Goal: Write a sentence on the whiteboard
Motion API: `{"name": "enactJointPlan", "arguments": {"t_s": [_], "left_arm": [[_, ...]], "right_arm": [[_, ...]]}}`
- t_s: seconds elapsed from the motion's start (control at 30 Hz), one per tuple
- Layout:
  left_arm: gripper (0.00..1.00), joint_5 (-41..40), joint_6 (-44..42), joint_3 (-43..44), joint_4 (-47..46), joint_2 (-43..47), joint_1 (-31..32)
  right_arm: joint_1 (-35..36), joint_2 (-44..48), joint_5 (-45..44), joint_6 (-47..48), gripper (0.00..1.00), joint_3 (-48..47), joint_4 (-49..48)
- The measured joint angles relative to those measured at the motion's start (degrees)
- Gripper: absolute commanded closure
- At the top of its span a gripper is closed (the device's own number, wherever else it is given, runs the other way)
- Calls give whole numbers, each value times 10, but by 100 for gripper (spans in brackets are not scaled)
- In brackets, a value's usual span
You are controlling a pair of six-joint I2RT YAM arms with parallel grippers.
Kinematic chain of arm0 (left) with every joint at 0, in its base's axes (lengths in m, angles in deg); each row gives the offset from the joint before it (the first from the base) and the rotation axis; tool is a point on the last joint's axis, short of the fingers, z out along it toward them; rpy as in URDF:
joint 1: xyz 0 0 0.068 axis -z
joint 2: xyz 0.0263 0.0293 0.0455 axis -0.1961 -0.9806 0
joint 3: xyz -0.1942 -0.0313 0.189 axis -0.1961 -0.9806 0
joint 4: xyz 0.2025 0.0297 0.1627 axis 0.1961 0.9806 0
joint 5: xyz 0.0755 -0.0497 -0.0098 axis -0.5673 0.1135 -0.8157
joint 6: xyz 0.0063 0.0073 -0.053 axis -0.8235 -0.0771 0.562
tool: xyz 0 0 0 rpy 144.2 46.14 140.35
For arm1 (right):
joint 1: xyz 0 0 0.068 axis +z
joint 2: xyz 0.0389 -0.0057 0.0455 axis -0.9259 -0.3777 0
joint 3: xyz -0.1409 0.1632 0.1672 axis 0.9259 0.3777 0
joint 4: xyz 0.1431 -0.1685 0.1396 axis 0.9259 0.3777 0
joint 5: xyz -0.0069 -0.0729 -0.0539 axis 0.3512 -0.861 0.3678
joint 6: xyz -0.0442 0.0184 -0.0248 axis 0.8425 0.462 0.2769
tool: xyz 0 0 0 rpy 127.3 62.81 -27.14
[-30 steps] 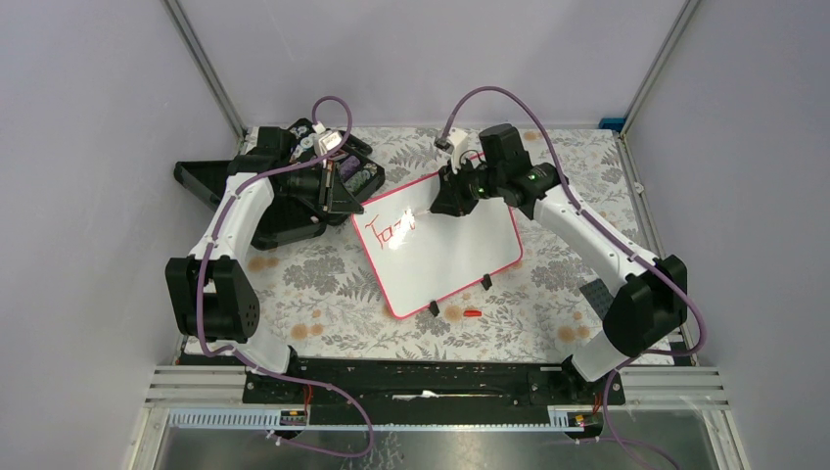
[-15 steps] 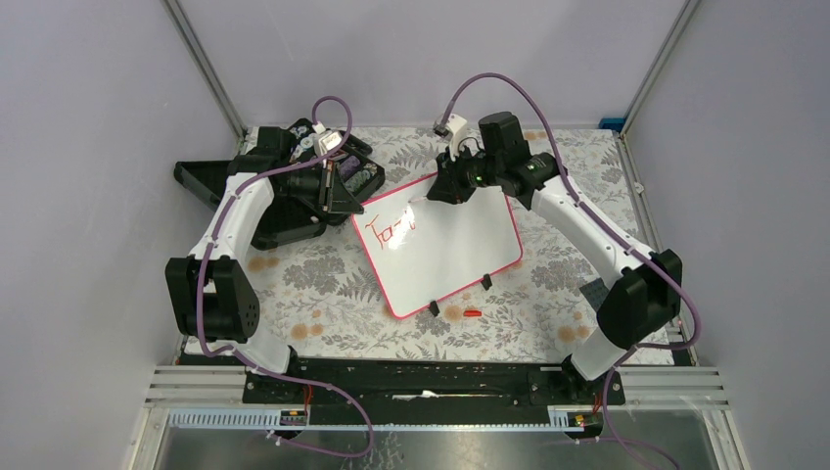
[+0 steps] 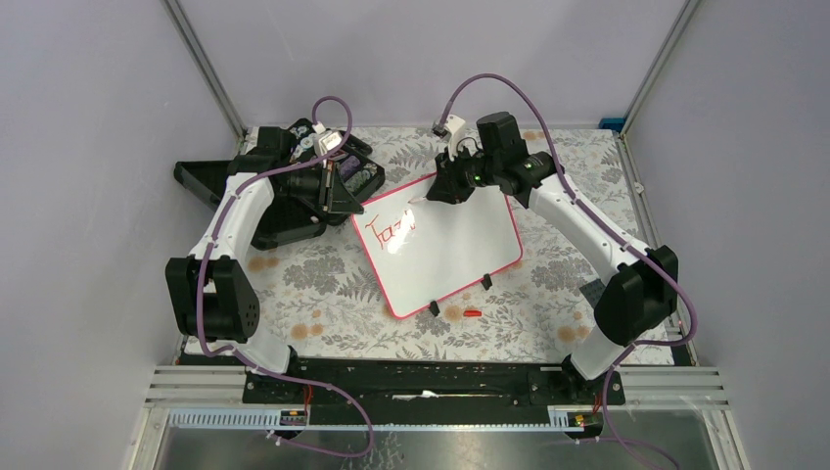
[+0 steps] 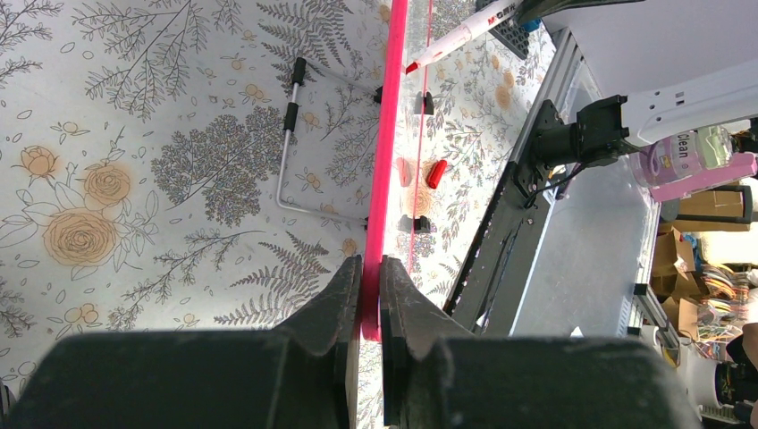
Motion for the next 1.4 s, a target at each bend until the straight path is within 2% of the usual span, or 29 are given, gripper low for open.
{"name": "enactJointPlan", "arguments": {"t_s": [0.83, 1.4], "left_arm": [[100, -1, 0, 0, 0, 0, 0], [100, 0, 0, 0, 0, 0, 0]], "right_arm": [[0, 48, 5, -5, 100, 109, -7], [0, 49, 5, -13, 100, 70, -14]]}}
